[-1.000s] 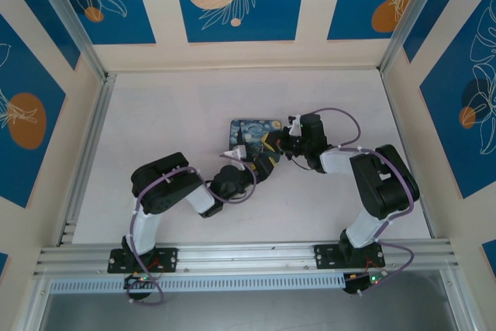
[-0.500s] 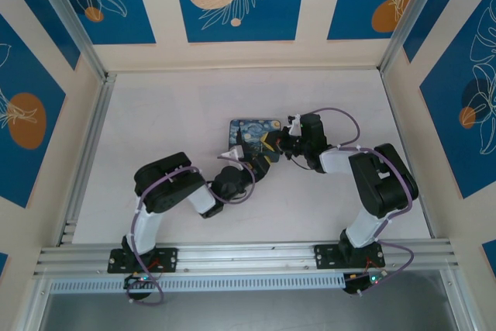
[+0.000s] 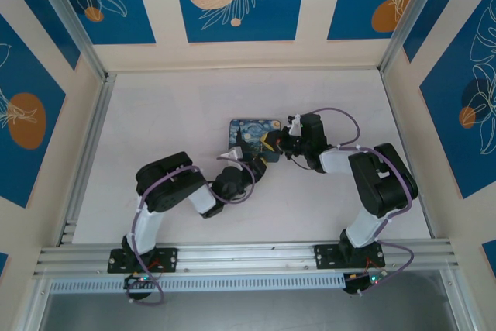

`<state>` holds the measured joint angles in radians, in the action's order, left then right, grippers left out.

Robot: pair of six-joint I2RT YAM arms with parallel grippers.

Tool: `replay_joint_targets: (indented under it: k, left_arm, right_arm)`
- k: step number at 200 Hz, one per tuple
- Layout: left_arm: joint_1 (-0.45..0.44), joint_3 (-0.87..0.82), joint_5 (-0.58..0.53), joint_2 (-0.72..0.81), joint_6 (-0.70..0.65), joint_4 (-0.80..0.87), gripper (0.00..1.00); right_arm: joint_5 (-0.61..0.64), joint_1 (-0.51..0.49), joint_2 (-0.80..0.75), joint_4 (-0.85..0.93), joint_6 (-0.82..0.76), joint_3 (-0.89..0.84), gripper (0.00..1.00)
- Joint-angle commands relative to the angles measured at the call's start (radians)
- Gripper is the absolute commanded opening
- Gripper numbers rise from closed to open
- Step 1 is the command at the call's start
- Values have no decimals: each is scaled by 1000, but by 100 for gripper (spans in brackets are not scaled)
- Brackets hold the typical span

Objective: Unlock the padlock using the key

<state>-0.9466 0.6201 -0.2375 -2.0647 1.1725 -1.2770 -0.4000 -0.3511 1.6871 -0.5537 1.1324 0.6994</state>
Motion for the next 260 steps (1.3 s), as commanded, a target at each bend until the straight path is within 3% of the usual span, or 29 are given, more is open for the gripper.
replay_joint_targets:
  k: [1, 76, 138, 218, 260]
  left_arm:
    - [8, 4, -6, -34, 3, 72, 32]
    - [12, -2, 1, -21, 25, 85, 0]
    - [24, 44, 97, 59, 124, 230, 0]
    - [81, 87, 247, 137, 218, 291, 0]
    - [92, 85, 277, 165, 269, 275, 0]
  right_arm:
    - [15, 2, 38, 60, -5, -21, 0]
    - [-20, 30, -30, 81, -6, 1, 0]
    - [-50, 96, -319, 259, -64, -31, 0]
    - [-178, 162, -643, 291, -27, -355, 0]
    - [-144, 137, -760, 310, 14, -473, 0]
